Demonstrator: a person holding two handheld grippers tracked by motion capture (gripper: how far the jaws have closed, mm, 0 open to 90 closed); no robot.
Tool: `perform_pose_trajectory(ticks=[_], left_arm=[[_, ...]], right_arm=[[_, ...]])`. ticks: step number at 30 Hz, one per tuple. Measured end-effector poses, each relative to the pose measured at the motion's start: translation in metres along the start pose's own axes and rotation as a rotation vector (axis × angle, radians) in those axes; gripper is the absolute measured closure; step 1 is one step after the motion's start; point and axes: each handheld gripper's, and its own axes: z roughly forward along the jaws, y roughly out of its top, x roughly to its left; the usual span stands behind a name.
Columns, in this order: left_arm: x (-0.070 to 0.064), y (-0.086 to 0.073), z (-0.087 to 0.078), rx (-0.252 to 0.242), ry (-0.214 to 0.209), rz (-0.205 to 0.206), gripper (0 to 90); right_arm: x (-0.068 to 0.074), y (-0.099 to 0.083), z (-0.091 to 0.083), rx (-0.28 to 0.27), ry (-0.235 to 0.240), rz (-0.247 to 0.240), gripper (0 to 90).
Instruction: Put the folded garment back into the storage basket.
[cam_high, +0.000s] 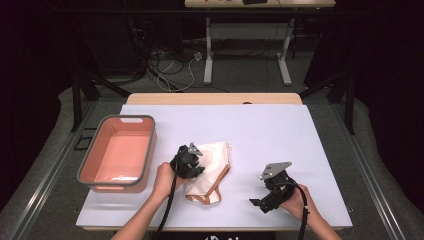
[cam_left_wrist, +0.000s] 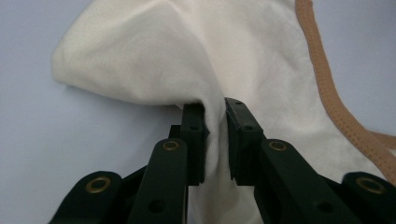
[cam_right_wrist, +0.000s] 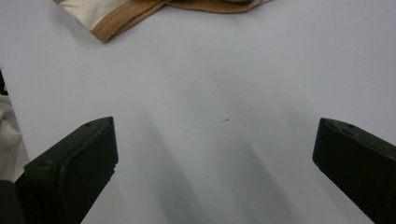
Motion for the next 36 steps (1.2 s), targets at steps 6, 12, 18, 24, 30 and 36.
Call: perform_pose_trajectory(ticks=[6, 12, 18, 24, 30, 36], left_arm=[[0.001, 0.004, -0.007, 0.007, 0.014, 0.033, 81.0], [0.004, 0.01, -0.017, -0.008, 0.016, 0.039, 84.4], [0.004, 0.014, -0.024, 0.0, 0.01, 0.058, 83.9], [0.006, 0.019, -0.031, 0.001, 0.013, 0.078, 83.9], [0.01, 0.023, -0.039, 0.014, 0.009, 0.092, 83.9], [0.013, 0.028, -0.048, 0.027, 0.02, 0.118, 84.2]], right_arm=[[0.001, 0.001, 0.0, 0.011, 0.002, -0.005, 0.0], [0.002, 0.001, 0.001, 0.007, -0.002, -0.01, 0.0], [0.001, 0.001, 0.001, 0.011, -0.012, -0.007, 0.0], [0.001, 0.001, 0.0, 0.012, -0.014, -0.008, 0.0], [0.001, 0.001, 0.001, 0.009, -0.013, -0.009, 0.0], [0.0, 0.001, 0.002, 0.01, -0.009, -0.007, 0.0]])
